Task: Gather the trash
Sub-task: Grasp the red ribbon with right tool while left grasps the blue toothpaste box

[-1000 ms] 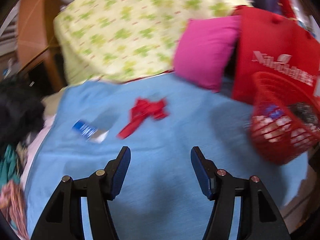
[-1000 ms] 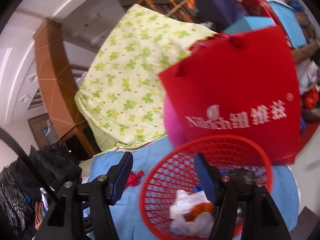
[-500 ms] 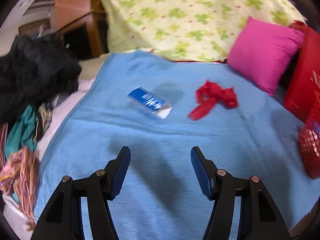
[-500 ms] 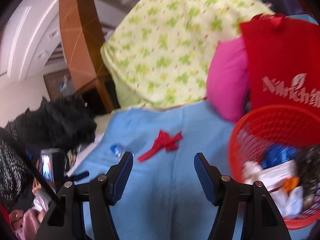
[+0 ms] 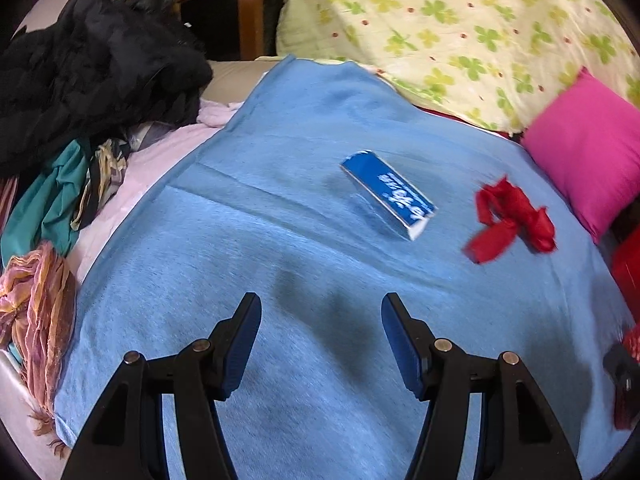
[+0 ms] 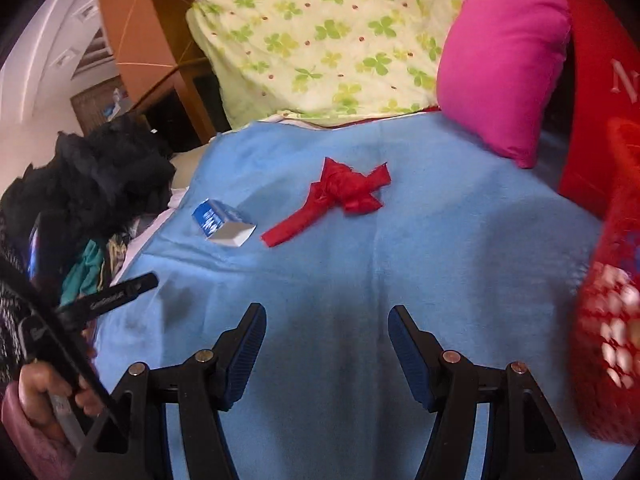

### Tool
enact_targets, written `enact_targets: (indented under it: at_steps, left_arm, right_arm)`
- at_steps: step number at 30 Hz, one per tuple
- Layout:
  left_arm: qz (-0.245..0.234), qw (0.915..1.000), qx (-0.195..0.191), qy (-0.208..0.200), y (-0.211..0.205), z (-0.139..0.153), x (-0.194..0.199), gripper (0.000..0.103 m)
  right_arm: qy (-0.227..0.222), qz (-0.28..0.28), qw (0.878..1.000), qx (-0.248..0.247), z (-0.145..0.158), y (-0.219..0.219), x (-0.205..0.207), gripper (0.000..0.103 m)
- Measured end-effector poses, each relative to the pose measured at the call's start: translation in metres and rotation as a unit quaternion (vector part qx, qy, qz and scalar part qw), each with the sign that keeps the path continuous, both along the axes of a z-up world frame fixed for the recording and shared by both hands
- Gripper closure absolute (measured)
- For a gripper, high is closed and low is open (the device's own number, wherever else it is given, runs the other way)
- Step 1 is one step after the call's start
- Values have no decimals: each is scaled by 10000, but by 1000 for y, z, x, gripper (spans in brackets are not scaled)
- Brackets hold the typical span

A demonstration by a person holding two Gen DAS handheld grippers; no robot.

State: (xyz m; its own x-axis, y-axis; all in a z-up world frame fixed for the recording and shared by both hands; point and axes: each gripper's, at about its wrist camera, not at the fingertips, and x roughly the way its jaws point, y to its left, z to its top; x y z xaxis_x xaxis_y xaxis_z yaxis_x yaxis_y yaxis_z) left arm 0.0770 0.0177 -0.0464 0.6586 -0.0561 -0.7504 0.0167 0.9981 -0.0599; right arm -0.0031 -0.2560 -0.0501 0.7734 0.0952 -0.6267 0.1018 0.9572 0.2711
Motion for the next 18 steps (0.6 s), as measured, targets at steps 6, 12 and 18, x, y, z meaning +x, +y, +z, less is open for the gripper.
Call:
enact_targets:
  at_steps: [6,12,18]
  left_arm:
    - [138,9998,-17,-172,7,5,24,40]
    - [-153,9979,-503,-377,-7,18,57,40]
    - [-410,9952,-862,-204,-35,15,103,29]
  right_arm:
    - [88,-112,9998,102,10,-13,92,35]
    - [261,-290,9992,66,5,-22,171,37]
    - [795,-291,9961,239,-30,-28,223,42]
